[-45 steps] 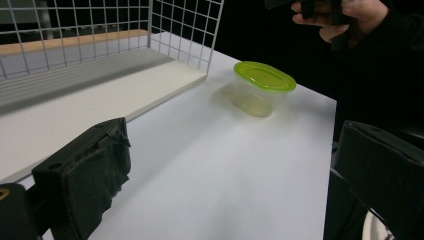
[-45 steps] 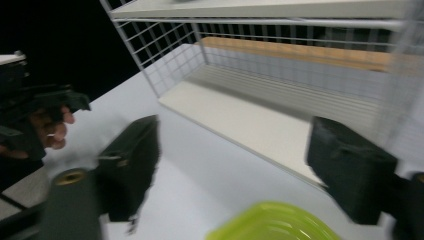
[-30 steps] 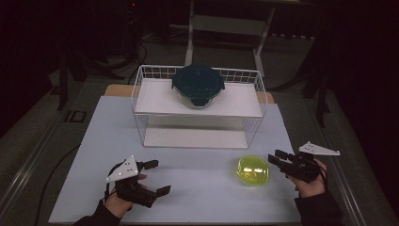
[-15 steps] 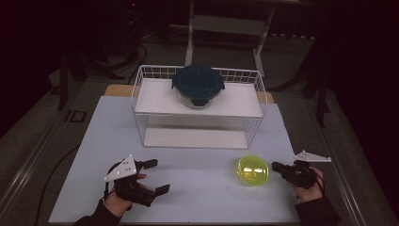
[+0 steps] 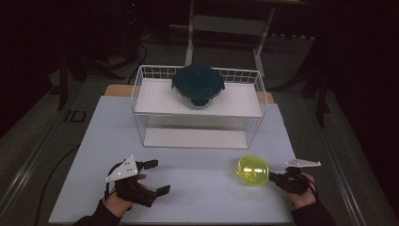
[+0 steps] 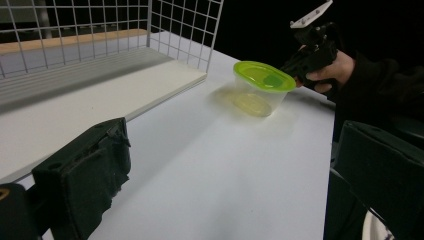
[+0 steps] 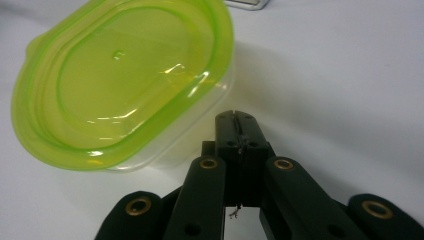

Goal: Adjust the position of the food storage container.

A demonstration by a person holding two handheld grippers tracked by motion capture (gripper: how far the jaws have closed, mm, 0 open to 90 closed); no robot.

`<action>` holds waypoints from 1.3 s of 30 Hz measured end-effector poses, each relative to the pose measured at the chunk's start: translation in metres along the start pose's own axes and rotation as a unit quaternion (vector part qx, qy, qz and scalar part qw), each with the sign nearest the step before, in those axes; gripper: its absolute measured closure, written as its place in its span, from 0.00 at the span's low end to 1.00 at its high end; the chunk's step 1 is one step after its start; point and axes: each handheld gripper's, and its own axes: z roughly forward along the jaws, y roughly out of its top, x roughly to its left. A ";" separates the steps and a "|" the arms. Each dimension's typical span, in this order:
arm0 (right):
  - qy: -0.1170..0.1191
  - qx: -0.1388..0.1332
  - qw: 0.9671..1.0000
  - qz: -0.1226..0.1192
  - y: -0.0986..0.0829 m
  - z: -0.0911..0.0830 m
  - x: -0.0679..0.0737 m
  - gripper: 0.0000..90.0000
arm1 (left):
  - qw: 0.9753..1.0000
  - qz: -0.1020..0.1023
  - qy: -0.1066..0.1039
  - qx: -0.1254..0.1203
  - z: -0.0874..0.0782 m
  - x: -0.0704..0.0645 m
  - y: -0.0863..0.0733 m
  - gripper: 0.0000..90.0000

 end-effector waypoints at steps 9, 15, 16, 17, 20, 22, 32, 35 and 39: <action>0.011 0.010 1.000 -0.003 0.004 0.008 0.005 1.00 | 1.000 -0.003 0.000 0.001 0.000 0.001 -0.001 0.01; 0.018 0.016 1.000 -0.008 0.008 0.015 0.009 1.00 | 1.000 -0.002 -0.001 0.002 0.001 0.000 -0.001 0.01; 0.019 0.018 1.000 -0.009 0.009 0.017 0.010 1.00 | 1.000 -0.003 -0.001 0.002 0.001 0.000 -0.001 0.01; 0.020 0.022 1.000 -0.009 0.010 0.018 0.011 1.00 | 1.000 -0.004 -0.001 0.004 0.001 0.000 -0.001 0.01; 0.021 0.027 0.999 -0.016 0.014 0.022 0.015 1.00 | 1.000 -0.002 -0.003 0.006 0.002 0.000 -0.001 0.01; 0.025 0.028 0.999 -0.020 0.017 0.025 0.016 1.00 | 1.000 -0.001 -0.003 0.007 0.003 0.000 -0.002 0.01; 0.022 0.032 0.999 -0.030 0.021 0.029 0.021 1.00 | 1.000 0.001 -0.003 0.008 0.003 -0.001 -0.002 0.01; 0.020 0.032 0.999 -0.027 0.018 0.027 0.020 1.00 | 1.000 0.001 -0.003 0.007 0.003 -0.001 -0.002 0.01; 0.022 0.032 0.999 -0.026 0.016 0.026 0.022 1.00 | 1.000 0.000 -0.004 0.008 0.004 0.000 -0.002 0.01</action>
